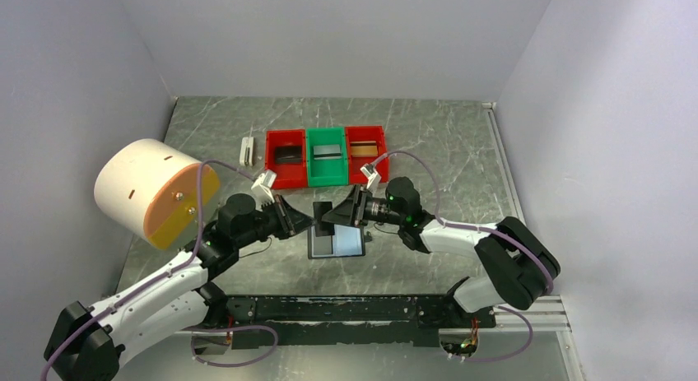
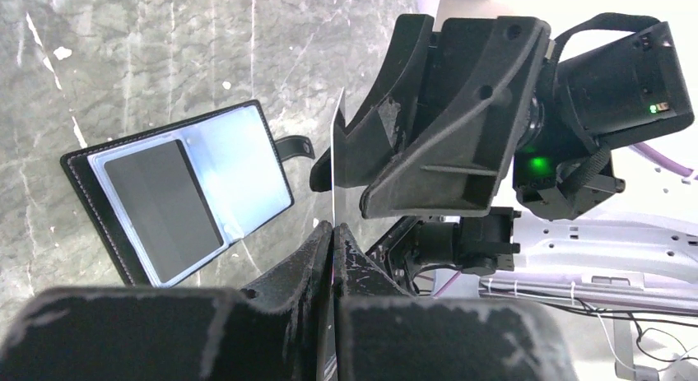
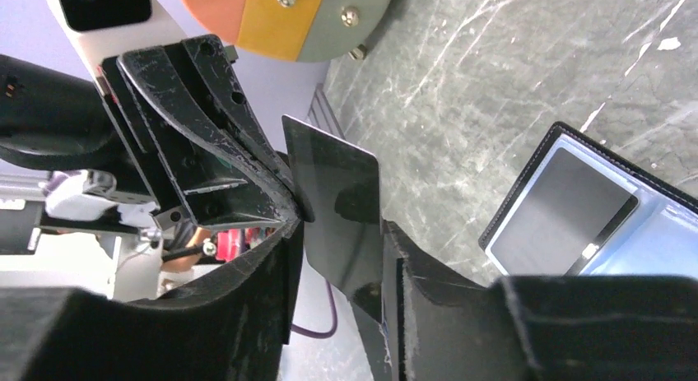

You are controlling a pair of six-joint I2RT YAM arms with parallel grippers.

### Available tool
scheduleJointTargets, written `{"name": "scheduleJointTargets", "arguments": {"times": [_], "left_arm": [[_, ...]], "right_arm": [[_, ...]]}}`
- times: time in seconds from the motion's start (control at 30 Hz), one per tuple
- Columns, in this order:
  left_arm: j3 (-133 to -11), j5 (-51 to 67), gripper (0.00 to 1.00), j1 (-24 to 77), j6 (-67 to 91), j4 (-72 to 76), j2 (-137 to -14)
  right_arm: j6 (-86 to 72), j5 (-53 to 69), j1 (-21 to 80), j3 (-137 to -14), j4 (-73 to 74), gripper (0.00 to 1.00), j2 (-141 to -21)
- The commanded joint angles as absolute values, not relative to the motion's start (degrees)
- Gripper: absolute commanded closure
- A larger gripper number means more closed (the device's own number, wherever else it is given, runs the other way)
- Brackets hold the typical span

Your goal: Take the credit cards out of the card holder

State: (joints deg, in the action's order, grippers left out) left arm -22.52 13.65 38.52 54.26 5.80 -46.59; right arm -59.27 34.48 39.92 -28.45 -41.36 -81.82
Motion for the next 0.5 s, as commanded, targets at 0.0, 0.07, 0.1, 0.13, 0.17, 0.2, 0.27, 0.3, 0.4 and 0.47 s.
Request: {"name": "scheduleJointTargets", "arguments": {"times": [0.0, 0.07, 0.1, 0.13, 0.17, 0.2, 0.27, 0.3, 0.4, 0.47], "left_arm": [[-21.5, 16.3, 0.91, 37.7, 54.4, 9.9, -45.4], [-21.5, 16.3, 0.91, 37.5, 54.5, 10.1, -45.2], [-21.4, 16.3, 0.91, 37.4, 54.6, 10.3, -45.2], [-21.4, 16.2, 0.91, 37.3, 54.7, 10.5, -45.1], [-21.4, 16.2, 0.91, 37.2, 54.7, 10.7, -45.1], [-21.3, 16.2, 0.91, 37.1, 54.8, 10.7, -45.0], [-21.3, 15.9, 0.91, 37.0, 54.8, 10.6, -44.8], [-21.2, 15.5, 0.91, 36.9, 54.9, 10.3, -44.5], [-21.1, 14.0, 0.88, 36.6, 55.2, 8.5, -43.2], [-21.4, 12.8, 0.77, 36.4, 55.0, 7.1, -42.2]], "right_arm": [[-60.4, 36.8, 38.7, -28.5, -45.4, 0.62, -79.9], [-61.0, 36.9, 38.6, -28.1, -46.8, 0.68, -79.6], [-61.3, 37.1, 38.6, -28.0, -47.3, 0.71, -79.5], [-61.5, 37.4, 38.6, -28.0, -47.7, 0.74, -79.5], [-61.7, 37.6, 38.6, -28.0, -48.0, 0.77, -79.5], [-61.8, 37.7, 38.7, -27.9, -48.5, 0.81, -79.5], [-62.0, 37.9, 38.6, -27.6, -49.4, 0.86, -79.5], [-62.1, 37.9, 38.5, -27.5, -49.7, 0.9, -79.4], [-62.1, 37.5, 38.6, -27.5, -49.9, 0.98, -79.3], [-61.2, 36.9, 38.5, -27.8, -48.5, 1.0, -79.2]]}}
